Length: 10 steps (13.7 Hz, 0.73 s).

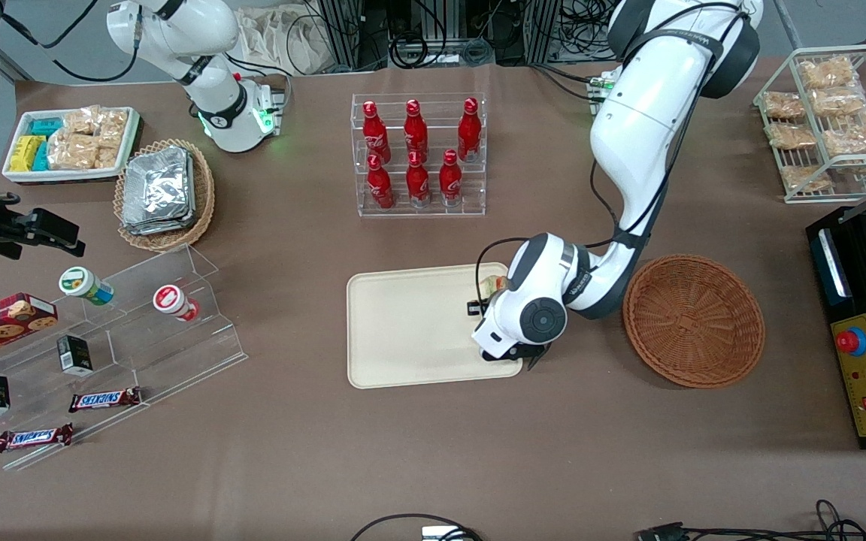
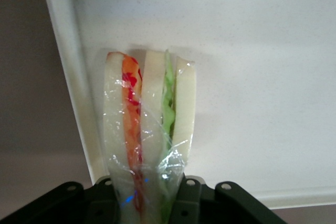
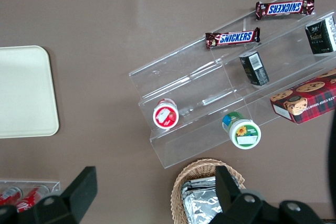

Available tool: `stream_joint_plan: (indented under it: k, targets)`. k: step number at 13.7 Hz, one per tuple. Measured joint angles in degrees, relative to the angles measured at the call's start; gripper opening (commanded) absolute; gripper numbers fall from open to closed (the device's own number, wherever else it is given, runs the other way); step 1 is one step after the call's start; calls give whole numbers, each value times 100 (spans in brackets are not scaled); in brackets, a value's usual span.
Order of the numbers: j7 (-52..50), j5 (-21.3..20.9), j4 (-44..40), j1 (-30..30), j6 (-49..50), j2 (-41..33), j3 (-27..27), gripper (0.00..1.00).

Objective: Place sandwich from basket to tray
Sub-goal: 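Lower the sandwich onto the tray and open the left gripper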

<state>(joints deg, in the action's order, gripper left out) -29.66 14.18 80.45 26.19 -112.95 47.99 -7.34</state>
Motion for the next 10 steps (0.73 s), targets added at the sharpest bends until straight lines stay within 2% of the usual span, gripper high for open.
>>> stream_joint_plan:
  k: [10]
  targets:
    - [-6, -10, -359, 42, 47, -212, 39, 100]
